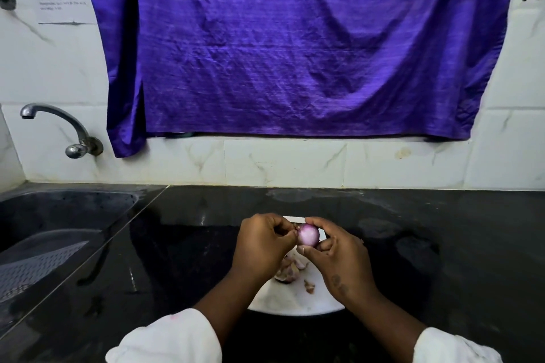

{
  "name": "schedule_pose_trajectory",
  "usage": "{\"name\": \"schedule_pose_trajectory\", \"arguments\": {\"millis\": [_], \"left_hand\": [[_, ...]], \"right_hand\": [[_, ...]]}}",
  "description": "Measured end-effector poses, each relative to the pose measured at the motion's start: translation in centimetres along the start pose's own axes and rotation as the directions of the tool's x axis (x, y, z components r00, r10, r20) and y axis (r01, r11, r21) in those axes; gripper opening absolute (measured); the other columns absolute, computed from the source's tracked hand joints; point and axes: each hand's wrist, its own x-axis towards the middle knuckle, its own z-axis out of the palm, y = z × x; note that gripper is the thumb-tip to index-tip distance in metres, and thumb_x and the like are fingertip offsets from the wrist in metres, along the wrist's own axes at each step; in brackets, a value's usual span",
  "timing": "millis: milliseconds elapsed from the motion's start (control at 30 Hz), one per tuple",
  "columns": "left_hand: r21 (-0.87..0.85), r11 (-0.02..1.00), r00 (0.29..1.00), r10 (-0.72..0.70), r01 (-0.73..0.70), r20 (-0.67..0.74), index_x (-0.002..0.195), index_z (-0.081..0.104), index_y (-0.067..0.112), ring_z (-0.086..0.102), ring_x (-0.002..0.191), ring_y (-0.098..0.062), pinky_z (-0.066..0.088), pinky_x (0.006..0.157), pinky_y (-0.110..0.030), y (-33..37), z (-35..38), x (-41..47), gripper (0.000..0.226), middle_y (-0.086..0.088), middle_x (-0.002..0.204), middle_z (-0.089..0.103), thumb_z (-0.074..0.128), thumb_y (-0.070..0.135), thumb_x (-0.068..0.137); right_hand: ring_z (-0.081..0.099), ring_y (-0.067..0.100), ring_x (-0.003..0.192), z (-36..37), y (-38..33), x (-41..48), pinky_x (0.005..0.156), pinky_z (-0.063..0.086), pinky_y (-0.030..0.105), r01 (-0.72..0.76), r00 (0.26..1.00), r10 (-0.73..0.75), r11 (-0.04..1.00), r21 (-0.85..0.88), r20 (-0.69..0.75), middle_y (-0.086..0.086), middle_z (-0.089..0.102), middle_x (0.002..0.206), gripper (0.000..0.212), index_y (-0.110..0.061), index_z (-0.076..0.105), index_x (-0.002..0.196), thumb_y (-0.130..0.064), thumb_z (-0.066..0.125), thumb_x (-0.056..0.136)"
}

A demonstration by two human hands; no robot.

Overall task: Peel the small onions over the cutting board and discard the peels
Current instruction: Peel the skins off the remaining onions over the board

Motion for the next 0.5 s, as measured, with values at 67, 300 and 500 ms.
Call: {"name": "schedule_pose_trajectory", "arguments": {"millis": [67, 300, 500], "left_hand": [[0.02, 1.0, 0.999, 0.018, -0.018, -0.031, 0.07, 0.077, 0.018, 0.07, 0.06, -0.008, 0.058, 0.058, -0.029, 0.08, 0.19, -0.21, 0.013, 0.006, 0.065, 0.073, 0.082, 0.018, 0.082], [0.171, 0.981, 0.985, 0.113, -0.09, -0.13, 0.075, 0.076, 0.022, 0.067, 0.064, -0.006, 0.057, 0.062, -0.032, 0.43, 0.89, -0.97, 0.01, 0.01, 0.066, 0.071, 0.071, 0.018, 0.083], [-0.042, 0.997, 0.996, 0.067, -0.07, -0.063, 0.087, 0.084, 0.023, 0.073, 0.07, -0.003, 0.062, 0.067, -0.027, -0.06, 0.78, -0.55, 0.016, 0.012, 0.076, 0.078, 0.076, 0.01, 0.086]], "right_hand": [[0.069, 0.002, 0.078, 0.11, -0.15, 0.08, 0.07, 0.05, 0.012, -0.001, 1.0, 0.001, 1.0, -0.007, -0.01, -0.014, 0.075, 0.09, 0.049, -0.039, 0.07, 0.117, -0.031, 0.09, 0.073], [0.071, 0.003, 0.087, 0.27, -0.46, 0.14, 0.078, 0.056, 0.018, 0.023, 0.999, -0.023, 1.0, 0.001, -0.027, -0.013, 0.077, 0.098, 0.044, -0.038, 0.069, 0.121, -0.041, 0.084, 0.079], [0.072, 0.002, 0.085, -0.03, 0.09, 0.44, 0.079, 0.058, 0.023, -0.022, 1.0, 0.022, 0.997, 0.068, -0.009, -0.013, 0.078, 0.097, 0.048, -0.038, 0.07, 0.12, -0.03, 0.087, 0.075]]}}
